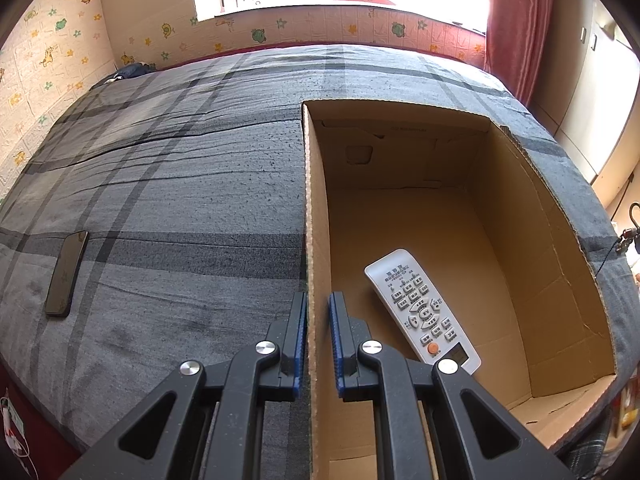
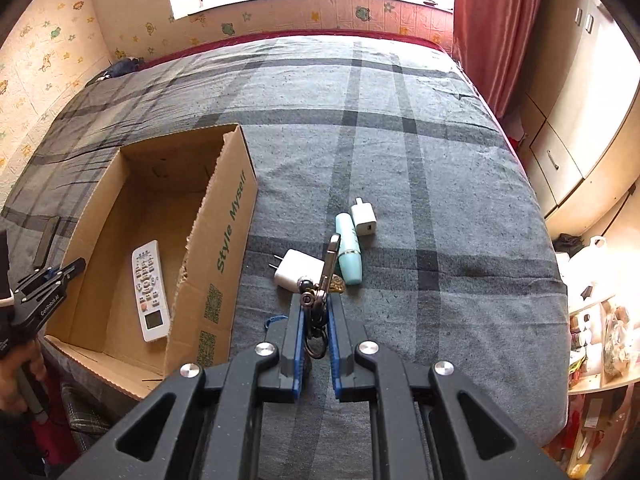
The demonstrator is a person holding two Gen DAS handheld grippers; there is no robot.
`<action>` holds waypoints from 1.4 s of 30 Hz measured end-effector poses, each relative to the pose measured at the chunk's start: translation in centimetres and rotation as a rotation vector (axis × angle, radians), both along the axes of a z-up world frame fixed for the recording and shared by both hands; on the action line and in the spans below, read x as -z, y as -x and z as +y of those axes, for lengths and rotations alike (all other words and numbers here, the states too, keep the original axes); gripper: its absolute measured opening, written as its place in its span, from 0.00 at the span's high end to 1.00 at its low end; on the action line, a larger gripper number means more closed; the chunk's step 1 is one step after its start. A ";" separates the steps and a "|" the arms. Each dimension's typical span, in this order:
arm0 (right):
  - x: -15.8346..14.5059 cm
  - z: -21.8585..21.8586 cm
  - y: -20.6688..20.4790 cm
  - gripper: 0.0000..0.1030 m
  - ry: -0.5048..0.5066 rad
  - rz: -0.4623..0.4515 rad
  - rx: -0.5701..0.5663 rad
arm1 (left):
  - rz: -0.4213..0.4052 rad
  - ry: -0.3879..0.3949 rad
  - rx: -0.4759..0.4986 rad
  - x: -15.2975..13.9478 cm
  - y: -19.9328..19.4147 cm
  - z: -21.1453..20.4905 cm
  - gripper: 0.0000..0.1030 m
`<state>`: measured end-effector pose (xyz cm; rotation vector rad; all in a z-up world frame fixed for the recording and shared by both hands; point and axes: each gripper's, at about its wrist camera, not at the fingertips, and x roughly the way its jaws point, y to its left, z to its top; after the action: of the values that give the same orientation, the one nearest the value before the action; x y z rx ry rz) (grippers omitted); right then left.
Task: Organize rigid objects
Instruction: 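Carry the keys with the right tool over the box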
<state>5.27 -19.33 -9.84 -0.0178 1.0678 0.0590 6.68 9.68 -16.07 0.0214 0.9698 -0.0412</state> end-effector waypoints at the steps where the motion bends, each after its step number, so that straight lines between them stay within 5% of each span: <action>1: -0.4 0.4 -0.4 0.91 -0.007 -0.003 -0.012 | 0.000 0.001 0.001 0.0 0.0 0.0 0.89; 17: -3.0 8.8 -4.5 0.91 -0.065 -0.070 -0.185 | 0.005 0.004 -0.003 0.1 -0.1 0.3 0.89; 42: 4.8 16.0 -9.6 0.91 -0.050 0.103 -0.248 | 0.003 0.003 -0.003 0.1 -0.1 0.3 0.89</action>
<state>14.87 -3.34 -14.60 -0.1034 1.1625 0.3134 6.74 9.99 -16.15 0.0168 0.9732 -0.0397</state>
